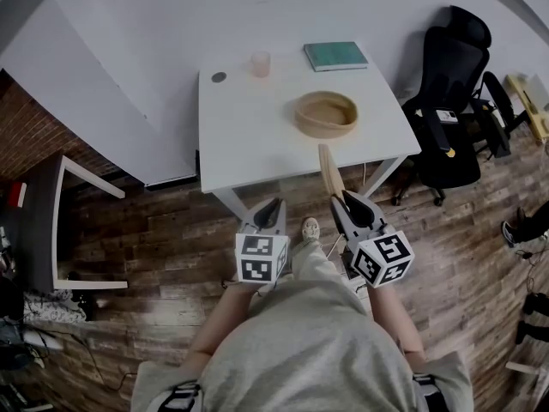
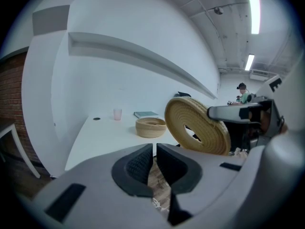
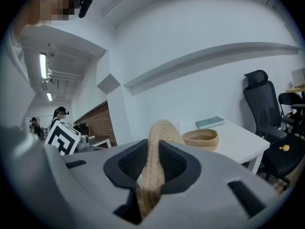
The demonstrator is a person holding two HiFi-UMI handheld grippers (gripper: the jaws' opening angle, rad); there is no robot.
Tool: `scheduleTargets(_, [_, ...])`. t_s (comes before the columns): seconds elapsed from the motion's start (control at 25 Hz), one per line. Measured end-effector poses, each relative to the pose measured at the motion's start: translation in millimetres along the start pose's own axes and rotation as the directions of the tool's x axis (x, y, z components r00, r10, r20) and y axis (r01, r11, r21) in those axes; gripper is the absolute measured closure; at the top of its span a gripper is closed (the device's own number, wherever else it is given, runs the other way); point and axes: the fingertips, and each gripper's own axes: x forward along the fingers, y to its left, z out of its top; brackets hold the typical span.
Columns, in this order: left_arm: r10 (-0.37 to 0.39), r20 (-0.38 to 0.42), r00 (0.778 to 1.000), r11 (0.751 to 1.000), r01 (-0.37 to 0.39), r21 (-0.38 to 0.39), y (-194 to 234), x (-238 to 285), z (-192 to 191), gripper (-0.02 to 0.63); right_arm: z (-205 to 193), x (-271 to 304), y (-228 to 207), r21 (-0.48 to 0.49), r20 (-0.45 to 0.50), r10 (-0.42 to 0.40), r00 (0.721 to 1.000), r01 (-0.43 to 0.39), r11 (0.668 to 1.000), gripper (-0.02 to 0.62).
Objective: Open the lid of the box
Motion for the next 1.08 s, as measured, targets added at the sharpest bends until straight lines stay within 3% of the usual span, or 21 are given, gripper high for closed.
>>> scheduleTargets(1.08, [-0.034,-0.016,0.999,0.999,0.034,-0.011,1,15,2,0.581,-1,12,-5,-0.038,-0.019,-0.019,1.0,0.018,0.999,0.52])
